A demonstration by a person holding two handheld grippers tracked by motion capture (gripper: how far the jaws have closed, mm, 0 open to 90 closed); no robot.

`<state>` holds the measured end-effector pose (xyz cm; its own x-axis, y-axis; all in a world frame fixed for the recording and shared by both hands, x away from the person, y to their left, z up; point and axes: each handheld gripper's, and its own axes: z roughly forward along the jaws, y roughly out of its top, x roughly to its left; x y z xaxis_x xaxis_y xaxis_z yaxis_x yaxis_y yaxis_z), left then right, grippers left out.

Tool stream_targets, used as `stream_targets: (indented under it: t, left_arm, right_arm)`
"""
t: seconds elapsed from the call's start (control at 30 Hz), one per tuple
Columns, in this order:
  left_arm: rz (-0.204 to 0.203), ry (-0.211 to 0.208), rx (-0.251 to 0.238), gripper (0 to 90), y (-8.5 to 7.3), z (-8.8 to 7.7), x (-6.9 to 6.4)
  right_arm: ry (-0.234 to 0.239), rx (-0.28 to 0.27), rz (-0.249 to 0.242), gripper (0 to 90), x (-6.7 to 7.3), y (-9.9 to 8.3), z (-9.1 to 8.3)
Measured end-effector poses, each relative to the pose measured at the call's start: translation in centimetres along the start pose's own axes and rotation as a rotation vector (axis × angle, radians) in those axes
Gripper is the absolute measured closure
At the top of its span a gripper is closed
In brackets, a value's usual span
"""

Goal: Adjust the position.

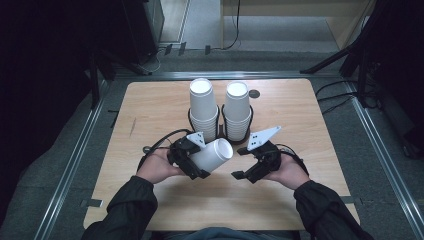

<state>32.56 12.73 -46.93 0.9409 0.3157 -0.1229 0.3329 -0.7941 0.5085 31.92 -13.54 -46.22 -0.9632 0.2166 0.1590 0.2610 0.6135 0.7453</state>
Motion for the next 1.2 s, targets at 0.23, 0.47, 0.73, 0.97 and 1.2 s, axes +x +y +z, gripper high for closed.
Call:
stream_targets:
  t: [0.23,0.47,0.73,0.97,1.2]
  left_arm:
    - [-0.011,-0.043,0.060,13.0,0.6,2.0,-0.2]
    - [0.020,-0.070,0.090,12.8,1.1,3.1,-1.0]
    - [0.040,-0.105,0.091,11.6,1.5,3.8,-1.5]
    - [0.049,-0.120,0.044,7.9,1.1,3.6,-1.5]
    - [0.021,-0.132,-0.059,0.6,0.9,2.6,-1.1]
  right_arm:
    - [-0.001,0.000,-0.012,15.9,-0.3,-0.1,0.2]
    - [0.026,-0.019,-0.039,14.7,0.0,0.4,0.6]
    - [0.045,0.016,-0.078,17.8,0.7,1.0,2.0]
    - [0.068,0.010,-0.093,23.8,0.9,1.3,1.7]
    - [0.062,-0.014,-0.070,23.7,0.6,1.3,0.9]
